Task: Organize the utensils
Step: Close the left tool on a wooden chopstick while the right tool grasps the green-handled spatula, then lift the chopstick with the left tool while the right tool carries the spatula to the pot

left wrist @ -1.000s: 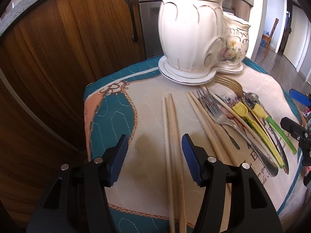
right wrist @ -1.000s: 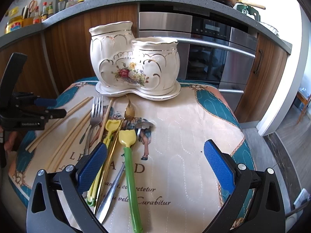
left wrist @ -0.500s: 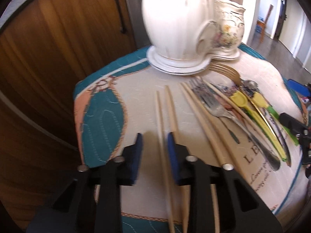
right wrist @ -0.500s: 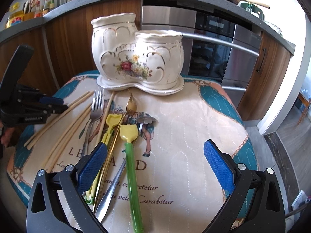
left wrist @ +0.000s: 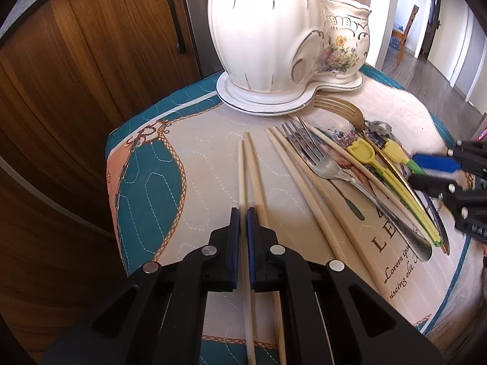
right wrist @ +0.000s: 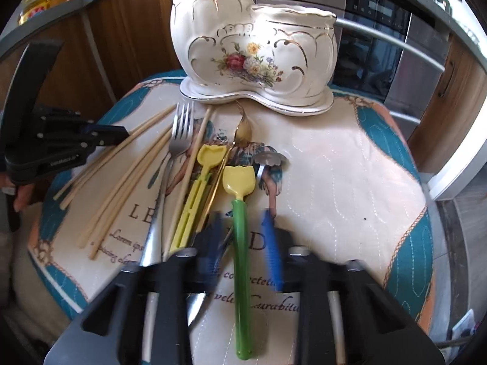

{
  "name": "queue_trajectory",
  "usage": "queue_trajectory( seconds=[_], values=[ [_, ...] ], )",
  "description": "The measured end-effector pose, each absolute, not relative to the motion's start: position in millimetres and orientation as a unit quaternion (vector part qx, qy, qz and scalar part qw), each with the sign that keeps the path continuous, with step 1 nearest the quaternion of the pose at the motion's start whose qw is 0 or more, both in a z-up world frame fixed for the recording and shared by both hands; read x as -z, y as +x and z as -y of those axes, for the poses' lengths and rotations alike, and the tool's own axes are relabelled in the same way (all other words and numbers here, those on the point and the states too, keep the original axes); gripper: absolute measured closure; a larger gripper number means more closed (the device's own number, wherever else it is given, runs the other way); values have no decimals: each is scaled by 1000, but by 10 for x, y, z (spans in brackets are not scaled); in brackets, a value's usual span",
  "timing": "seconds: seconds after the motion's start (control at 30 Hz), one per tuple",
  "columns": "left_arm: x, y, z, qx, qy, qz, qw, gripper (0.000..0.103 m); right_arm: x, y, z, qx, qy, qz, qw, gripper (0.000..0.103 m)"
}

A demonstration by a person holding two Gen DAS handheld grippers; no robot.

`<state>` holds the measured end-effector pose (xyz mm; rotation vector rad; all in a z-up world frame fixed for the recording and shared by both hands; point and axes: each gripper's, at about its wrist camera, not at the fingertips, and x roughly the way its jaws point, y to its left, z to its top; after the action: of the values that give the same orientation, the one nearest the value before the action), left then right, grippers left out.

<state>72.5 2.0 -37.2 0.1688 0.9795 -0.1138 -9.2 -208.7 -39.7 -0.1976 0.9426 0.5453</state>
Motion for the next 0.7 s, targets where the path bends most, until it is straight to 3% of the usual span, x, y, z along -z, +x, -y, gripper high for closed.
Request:
queue_trajectory(
  seconds=[0.3, 0.7],
  values=[
    [242, 573, -144, 70, 34, -437, 896, 99, 143, -201, 2279, -267, -37, -417, 868, 93],
    [-581, 310, -281, 110, -46, -272, 955, 99, -646, 125, 2338, -241, 43, -231, 942, 93]
  ],
)
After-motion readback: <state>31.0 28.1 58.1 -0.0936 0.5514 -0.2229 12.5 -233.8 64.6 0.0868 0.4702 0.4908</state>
